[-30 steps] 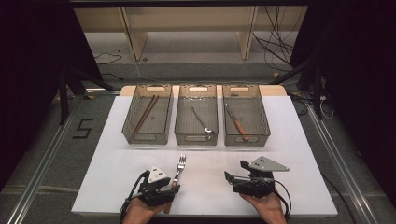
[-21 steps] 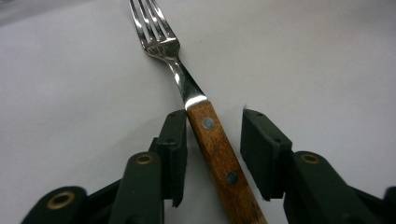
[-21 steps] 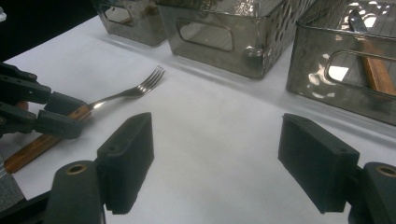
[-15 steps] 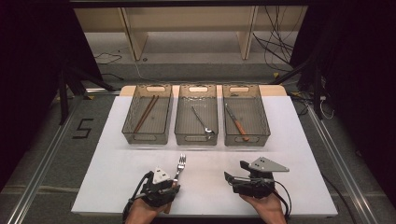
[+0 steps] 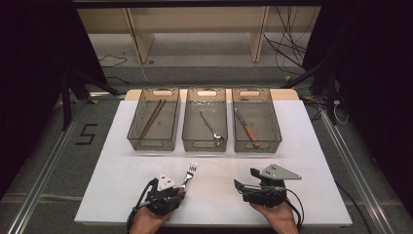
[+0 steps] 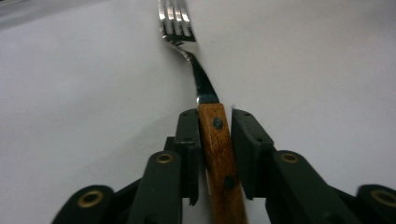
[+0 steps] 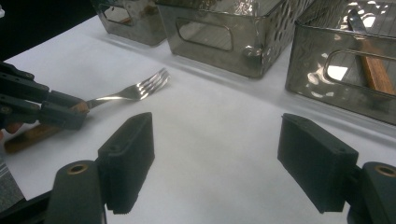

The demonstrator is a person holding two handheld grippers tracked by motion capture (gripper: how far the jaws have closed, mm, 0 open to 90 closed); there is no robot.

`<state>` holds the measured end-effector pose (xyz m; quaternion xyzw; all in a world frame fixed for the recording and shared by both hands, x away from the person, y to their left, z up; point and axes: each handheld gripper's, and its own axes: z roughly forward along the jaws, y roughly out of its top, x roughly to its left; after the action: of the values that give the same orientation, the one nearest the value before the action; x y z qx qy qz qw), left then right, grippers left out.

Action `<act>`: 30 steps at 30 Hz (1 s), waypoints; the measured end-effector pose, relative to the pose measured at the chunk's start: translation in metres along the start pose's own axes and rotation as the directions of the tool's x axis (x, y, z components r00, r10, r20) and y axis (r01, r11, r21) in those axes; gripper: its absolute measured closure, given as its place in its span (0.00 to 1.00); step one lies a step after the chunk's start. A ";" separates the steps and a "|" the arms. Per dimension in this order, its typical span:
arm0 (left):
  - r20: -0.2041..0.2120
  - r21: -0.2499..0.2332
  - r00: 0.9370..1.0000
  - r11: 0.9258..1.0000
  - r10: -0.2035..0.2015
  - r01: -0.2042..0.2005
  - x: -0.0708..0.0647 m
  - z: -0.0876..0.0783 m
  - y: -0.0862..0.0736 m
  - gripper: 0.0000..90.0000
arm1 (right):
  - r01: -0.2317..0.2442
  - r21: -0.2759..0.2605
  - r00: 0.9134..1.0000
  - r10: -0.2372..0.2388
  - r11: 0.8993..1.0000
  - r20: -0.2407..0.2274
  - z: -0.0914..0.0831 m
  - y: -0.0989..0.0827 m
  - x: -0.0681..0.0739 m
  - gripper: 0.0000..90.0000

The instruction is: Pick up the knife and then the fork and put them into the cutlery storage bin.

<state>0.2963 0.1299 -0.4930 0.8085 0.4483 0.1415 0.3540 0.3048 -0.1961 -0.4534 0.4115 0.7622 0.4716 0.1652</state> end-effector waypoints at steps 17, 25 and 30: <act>0.038 -0.010 0.999 1.000 0.000 0.000 0.004 -0.003 0.001 0.85 | -0.001 -0.001 1.000 0.001 1.000 -0.003 0.000 0.000 0.000 0.31; 0.077 -0.020 0.997 1.000 -0.013 0.014 0.010 -0.007 0.003 0.85 | 0.006 -0.010 1.000 -0.006 1.000 -0.018 0.000 0.000 0.001 0.31; 0.115 -0.022 0.993 0.999 -0.025 0.027 0.014 -0.011 0.007 0.85 | 0.019 -0.014 0.999 -0.020 1.000 -0.033 0.000 0.000 0.005 0.31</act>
<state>0.3023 0.1436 -0.4822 0.8052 0.4360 0.0956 0.3904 0.3020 -0.1925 -0.4526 0.3952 0.7655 0.4819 0.1600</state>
